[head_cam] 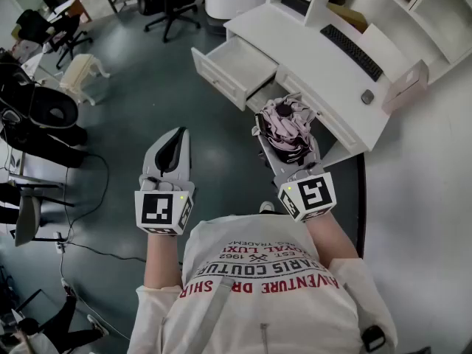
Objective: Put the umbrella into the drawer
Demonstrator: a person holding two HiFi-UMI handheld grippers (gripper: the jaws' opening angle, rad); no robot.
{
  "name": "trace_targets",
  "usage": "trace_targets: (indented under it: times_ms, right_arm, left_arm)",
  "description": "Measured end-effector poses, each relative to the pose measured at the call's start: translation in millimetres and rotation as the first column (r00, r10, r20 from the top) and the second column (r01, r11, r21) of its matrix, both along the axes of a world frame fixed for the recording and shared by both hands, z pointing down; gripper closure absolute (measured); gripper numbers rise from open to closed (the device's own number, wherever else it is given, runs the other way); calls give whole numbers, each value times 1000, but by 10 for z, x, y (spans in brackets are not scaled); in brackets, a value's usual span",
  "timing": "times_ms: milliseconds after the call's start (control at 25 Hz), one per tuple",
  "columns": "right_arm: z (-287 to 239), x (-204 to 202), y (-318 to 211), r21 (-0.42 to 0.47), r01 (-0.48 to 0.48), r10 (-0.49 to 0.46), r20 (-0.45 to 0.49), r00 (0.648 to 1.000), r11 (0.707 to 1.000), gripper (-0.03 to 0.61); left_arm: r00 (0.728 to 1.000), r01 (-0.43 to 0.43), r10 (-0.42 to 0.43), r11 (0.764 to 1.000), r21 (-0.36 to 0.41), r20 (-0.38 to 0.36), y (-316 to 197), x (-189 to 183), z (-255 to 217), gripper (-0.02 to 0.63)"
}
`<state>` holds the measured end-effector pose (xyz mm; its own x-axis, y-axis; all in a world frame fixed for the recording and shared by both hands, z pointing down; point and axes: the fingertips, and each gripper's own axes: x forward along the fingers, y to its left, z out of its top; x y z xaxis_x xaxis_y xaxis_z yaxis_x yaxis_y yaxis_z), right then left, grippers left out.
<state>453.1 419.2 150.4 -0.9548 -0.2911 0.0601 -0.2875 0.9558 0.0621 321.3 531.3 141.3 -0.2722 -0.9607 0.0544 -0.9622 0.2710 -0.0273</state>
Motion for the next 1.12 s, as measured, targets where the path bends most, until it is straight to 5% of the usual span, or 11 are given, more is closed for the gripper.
trace_targets:
  times_ms: [560,840,1120]
  right_arm:
    - [193,-58,-7,-33,4,-4,-9,1000,999,370]
    - [369,-598,-23,-63,13,-17,-57,998,998,367]
    - [617,-1315,-785,-100,39,-46,-68,997,994,365]
  left_arm:
    - [1000,13,-13,1000,22,6,76,-66,72,607]
    - [998,51,-51,999,-5,-29,199,-625,235,607]
    - [996,83,-84,996,-32,-36,-499,-1264,447,607]
